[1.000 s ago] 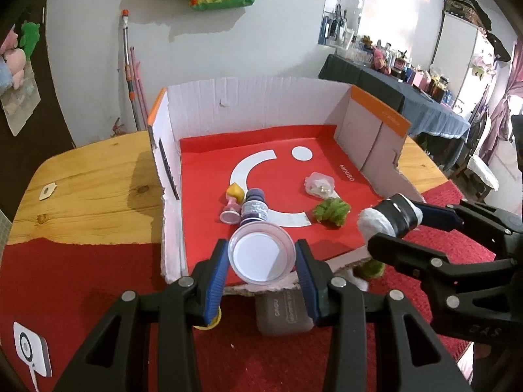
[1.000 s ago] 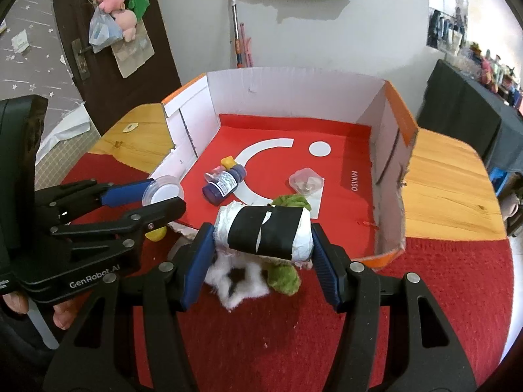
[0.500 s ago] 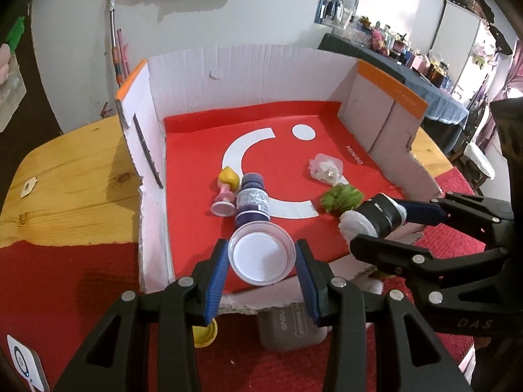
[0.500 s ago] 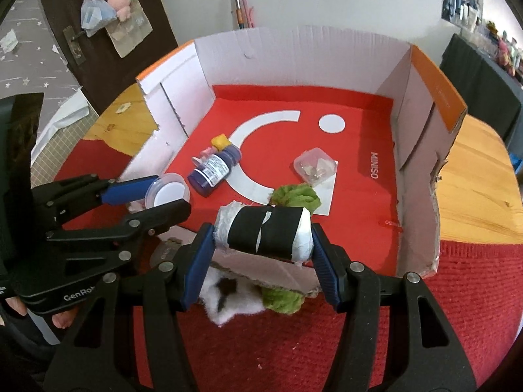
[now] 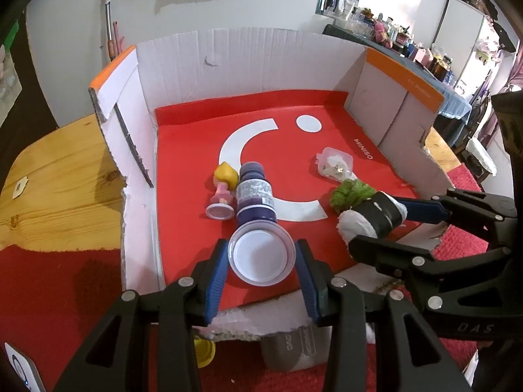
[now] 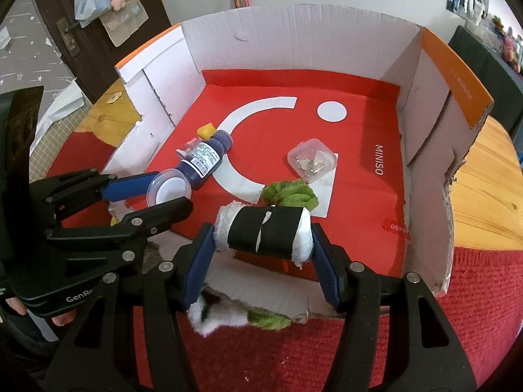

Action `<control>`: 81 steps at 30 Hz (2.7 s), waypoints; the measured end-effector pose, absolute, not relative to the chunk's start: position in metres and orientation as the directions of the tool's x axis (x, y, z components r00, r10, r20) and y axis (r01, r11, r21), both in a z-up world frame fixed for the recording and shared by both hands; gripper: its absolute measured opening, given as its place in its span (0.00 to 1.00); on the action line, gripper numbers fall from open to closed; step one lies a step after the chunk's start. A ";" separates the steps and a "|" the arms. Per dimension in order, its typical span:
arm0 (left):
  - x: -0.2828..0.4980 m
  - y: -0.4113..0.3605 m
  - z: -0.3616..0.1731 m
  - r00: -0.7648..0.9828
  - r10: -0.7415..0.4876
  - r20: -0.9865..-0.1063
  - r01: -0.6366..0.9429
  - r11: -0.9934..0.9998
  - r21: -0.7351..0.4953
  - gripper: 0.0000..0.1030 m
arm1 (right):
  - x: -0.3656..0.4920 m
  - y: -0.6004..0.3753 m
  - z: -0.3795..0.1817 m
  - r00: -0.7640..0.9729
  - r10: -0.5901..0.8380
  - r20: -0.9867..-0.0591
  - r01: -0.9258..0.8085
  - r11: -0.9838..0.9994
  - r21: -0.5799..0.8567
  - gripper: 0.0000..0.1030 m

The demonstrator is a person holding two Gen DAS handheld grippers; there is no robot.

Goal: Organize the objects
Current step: 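Lower the lid beside the bottle while the right gripper lowers the roll by the yarn, then open both grippers to release the lid and the roll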

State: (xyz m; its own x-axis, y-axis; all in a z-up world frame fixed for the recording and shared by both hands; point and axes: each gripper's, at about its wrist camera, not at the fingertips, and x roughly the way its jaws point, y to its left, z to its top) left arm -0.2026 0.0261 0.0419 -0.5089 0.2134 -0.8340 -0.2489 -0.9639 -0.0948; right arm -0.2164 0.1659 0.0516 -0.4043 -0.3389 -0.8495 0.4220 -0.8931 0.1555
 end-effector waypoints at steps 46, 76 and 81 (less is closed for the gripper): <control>-0.226 0.032 0.028 -0.534 0.187 -0.825 -0.226 -0.971 -0.073 0.42 | -0.238 0.173 0.037 -0.460 -0.297 -0.836 0.385 -0.916 0.113 0.55; -0.215 0.030 0.041 -0.565 0.172 -0.807 -0.218 -0.974 -0.055 0.52 | -0.226 0.176 0.050 -0.477 -0.329 -0.815 0.390 -0.910 0.139 0.64; -0.208 0.029 0.045 -0.579 0.165 -0.799 -0.208 -0.977 -0.050 0.57 | -0.216 0.176 0.057 -0.490 -0.333 -0.806 0.393 -0.909 0.137 0.66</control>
